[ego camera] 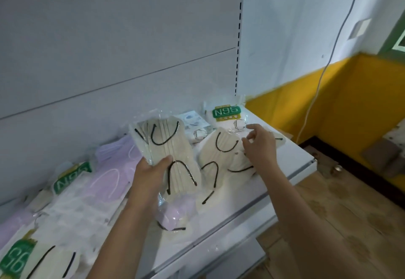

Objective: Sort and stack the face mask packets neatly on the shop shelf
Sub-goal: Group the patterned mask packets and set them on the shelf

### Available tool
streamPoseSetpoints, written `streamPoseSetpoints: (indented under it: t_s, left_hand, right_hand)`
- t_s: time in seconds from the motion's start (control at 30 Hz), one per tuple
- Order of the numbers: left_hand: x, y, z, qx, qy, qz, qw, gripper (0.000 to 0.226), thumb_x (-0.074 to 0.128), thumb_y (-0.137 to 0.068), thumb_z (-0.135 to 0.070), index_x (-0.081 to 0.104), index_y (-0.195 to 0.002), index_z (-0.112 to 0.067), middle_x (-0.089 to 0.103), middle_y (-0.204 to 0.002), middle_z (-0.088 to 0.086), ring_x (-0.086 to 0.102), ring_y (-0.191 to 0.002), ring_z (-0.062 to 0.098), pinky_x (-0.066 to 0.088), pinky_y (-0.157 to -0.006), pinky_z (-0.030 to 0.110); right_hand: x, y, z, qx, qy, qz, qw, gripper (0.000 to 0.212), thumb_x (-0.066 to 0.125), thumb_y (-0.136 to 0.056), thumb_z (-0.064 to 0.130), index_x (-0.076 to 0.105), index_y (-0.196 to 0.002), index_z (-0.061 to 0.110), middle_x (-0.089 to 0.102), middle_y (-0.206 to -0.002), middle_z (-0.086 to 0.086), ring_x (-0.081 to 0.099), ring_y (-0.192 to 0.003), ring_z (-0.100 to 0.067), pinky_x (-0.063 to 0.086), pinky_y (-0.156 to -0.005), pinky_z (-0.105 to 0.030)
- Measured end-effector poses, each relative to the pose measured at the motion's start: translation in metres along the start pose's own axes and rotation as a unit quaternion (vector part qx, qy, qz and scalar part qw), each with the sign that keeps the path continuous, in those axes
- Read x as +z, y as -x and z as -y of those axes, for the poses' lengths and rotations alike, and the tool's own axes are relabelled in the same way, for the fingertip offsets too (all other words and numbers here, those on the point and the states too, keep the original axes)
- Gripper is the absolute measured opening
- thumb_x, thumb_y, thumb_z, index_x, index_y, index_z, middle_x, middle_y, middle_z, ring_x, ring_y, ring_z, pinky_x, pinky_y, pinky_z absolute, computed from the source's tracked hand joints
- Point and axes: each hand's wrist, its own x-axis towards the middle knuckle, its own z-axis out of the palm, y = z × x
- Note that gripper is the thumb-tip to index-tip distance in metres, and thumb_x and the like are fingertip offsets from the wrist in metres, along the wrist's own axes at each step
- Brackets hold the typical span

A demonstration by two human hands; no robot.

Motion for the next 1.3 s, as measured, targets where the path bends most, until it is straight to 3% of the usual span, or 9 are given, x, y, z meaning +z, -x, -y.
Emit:
streamPoseSetpoints:
  t_s: [0.13,0.23,0.43,0.57,0.7,0.83,1.0,1.13,1.3]
  left_hand:
    - [-0.005,-0.004,-0.003,0.022,-0.001,-0.040,0.999,0.021,0.066,-0.094,-0.013,0.068,-0.113,-0.021,0.075,-0.101,-0.004,0.070,-0.097,0.016,0.051,-0.072,0.026]
    - [-0.008,-0.005,-0.004,0.022,-0.013,-0.039,0.999,0.023,0.066,-0.094,-0.014,0.068,-0.116,-0.021,0.076,-0.104,-0.003,0.070,-0.099,0.018,0.054,-0.082,0.033]
    - [-0.013,-0.005,-0.007,0.042,-0.025,-0.042,0.998,0.021,0.067,-0.093,-0.016,0.069,-0.113,-0.022,0.077,-0.099,-0.007,0.072,-0.098,0.017,0.055,-0.092,0.038]
    - [-0.011,-0.006,-0.020,0.033,0.008,-0.059,0.998,0.007,0.066,-0.094,-0.019,0.066,-0.098,-0.025,0.073,-0.088,-0.009,0.068,-0.085,0.011,0.047,-0.068,0.026]
    - [-0.002,-0.005,-0.023,-0.020,0.019,-0.015,0.999,0.020,0.065,-0.092,-0.042,0.065,-0.109,-0.031,0.069,-0.100,-0.014,0.062,-0.100,0.013,0.041,-0.090,0.032]
    - [0.019,0.008,-0.014,-0.069,0.046,0.132,0.988,0.065,0.061,-0.079,-0.074,0.061,-0.132,-0.036,0.062,-0.133,-0.020,0.049,-0.130,0.007,0.029,-0.115,0.040]
    - [0.045,0.012,0.009,-0.080,-0.013,0.106,0.991,0.027,0.071,-0.090,-0.012,0.069,-0.117,-0.010,0.077,-0.102,0.008,0.074,-0.095,0.025,0.058,-0.087,0.041]
    - [0.047,0.009,0.025,-0.105,-0.020,0.077,0.991,0.015,0.068,-0.091,-0.007,0.070,-0.105,-0.010,0.077,-0.099,0.013,0.072,-0.097,0.031,0.059,-0.087,0.045]
    - [0.043,0.000,0.035,-0.090,-0.078,0.072,0.990,0.011,0.071,-0.088,-0.012,0.073,-0.098,-0.016,0.077,-0.096,0.011,0.072,-0.097,0.034,0.054,-0.096,0.055]
  right_hand:
    - [0.008,0.006,0.008,-0.040,0.204,0.069,0.976,0.076,0.062,-0.079,0.070,0.051,-0.136,0.021,0.053,-0.134,-0.005,0.044,-0.128,-0.030,0.038,-0.103,-0.044]
    - [0.020,0.012,0.014,-0.053,0.256,0.112,0.959,0.075,0.063,-0.075,0.073,0.053,-0.128,0.021,0.054,-0.130,-0.003,0.045,-0.125,-0.028,0.035,-0.102,-0.043]
    - [0.008,0.004,0.025,-0.097,-0.023,0.021,0.995,0.026,0.069,-0.090,0.022,0.057,-0.112,0.015,0.064,-0.114,-0.004,0.060,-0.098,-0.022,0.048,-0.081,-0.030]
    - [-0.042,-0.002,0.061,-0.123,-0.229,0.072,0.963,0.026,0.072,-0.089,0.021,0.053,-0.105,0.025,0.069,-0.100,0.002,0.066,-0.076,-0.020,0.055,-0.069,-0.035]
    - [-0.069,-0.008,0.088,-0.087,-0.347,0.209,0.910,0.033,0.075,-0.086,0.011,0.062,-0.111,0.028,0.074,-0.096,-0.003,0.070,-0.082,-0.025,0.057,-0.077,-0.045]
    - [-0.038,0.006,0.084,-0.157,-0.241,0.197,0.937,0.045,0.075,-0.085,0.011,0.058,-0.124,0.027,0.065,-0.093,0.007,0.059,-0.066,-0.002,0.054,-0.069,-0.026]
    - [-0.015,0.009,0.043,-0.194,-0.082,0.154,0.965,0.055,0.069,-0.090,0.035,0.046,-0.139,0.026,0.062,-0.116,0.002,0.060,-0.102,-0.013,0.050,-0.094,-0.029]
    - [-0.034,-0.020,-0.022,-0.015,0.274,0.075,0.959,0.091,0.049,-0.087,0.071,0.025,-0.153,0.013,0.040,-0.151,-0.013,0.036,-0.138,-0.035,0.029,-0.112,-0.049]
    - [-0.058,-0.034,-0.056,0.119,0.147,0.068,0.980,0.060,0.069,-0.082,0.058,0.052,-0.116,0.012,0.061,-0.107,-0.010,0.060,-0.099,-0.031,0.052,-0.086,-0.047]
